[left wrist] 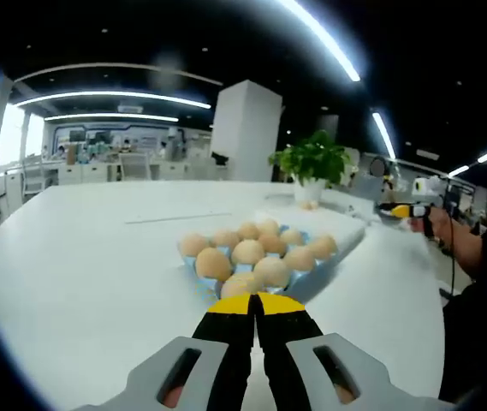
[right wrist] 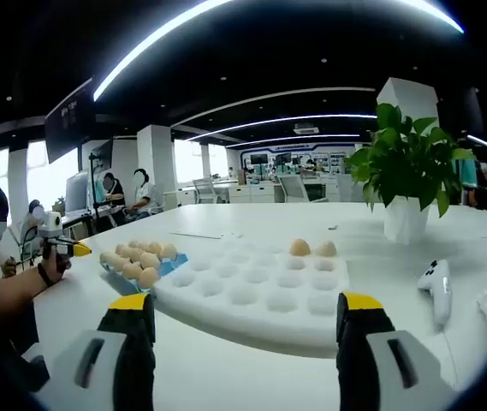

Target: Pick up the eggs on the table and place them into the egg tray on the table

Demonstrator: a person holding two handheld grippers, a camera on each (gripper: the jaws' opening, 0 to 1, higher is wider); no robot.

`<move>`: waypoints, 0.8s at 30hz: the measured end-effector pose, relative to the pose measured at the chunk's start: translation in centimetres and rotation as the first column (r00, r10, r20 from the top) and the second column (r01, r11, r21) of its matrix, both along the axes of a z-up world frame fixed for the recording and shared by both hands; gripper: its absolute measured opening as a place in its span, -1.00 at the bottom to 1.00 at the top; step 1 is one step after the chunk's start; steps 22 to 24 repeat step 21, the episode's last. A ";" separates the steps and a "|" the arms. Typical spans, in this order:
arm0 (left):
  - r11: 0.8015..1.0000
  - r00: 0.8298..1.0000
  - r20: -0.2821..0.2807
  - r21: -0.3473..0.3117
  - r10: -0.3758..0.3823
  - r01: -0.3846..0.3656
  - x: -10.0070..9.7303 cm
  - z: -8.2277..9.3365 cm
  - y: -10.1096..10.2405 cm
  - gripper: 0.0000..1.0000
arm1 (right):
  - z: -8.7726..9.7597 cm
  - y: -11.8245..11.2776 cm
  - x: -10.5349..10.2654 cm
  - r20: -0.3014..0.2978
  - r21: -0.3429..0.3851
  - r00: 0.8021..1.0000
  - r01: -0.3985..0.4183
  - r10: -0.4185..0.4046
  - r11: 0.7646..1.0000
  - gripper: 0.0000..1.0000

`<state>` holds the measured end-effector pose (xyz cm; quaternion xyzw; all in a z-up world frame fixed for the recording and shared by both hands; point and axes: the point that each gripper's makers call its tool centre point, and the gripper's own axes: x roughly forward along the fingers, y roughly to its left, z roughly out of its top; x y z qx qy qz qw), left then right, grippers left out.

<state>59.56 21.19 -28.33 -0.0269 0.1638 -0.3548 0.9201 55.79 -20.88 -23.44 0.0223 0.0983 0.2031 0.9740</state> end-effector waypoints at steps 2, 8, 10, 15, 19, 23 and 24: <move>1.000 1.000 -0.001 0.000 -0.007 0.007 -0.3 0.0 -0.1 -0.99 | 0.2 0.3 0.0 0.003 0.012 1.000 -0.006 0.006 1.000 0.82; 1.000 1.000 0.014 0.000 0.000 0.000 -0.6 0.3 -0.2 -0.99 | -0.7 0.6 -0.1 -0.003 0.000 1.000 -0.020 0.020 1.000 0.81; 1.000 1.000 0.015 -0.003 0.010 -0.010 -0.5 0.3 -0.1 -0.99 | -1.0 0.1 -0.3 -0.008 0.004 1.000 -0.013 0.013 1.000 0.80; 1.000 1.000 0.011 -0.002 0.025 -0.025 -0.4 0.2 0.0 -0.99 | -1.8 -0.7 -0.3 -0.017 0.017 1.000 0.000 0.000 1.000 0.78; 0.999 0.999 0.005 -0.001 0.034 -0.034 -0.4 0.0 0.0 -0.99 | -2.3 -0.9 -0.4 -0.012 0.054 1.000 -0.004 0.004 0.999 0.78; 0.999 0.999 0.002 -0.002 0.036 -0.036 -0.4 0.0 0.0 -0.99 | -2.6 -1.1 -0.4 -0.010 0.066 1.000 -0.005 0.006 0.998 0.78; 0.999 0.999 0.002 -0.002 0.036 -0.036 -0.4 0.0 0.0 -0.99 | -2.6 -1.1 -0.4 -0.010 0.066 1.000 -0.005 0.006 0.998 0.78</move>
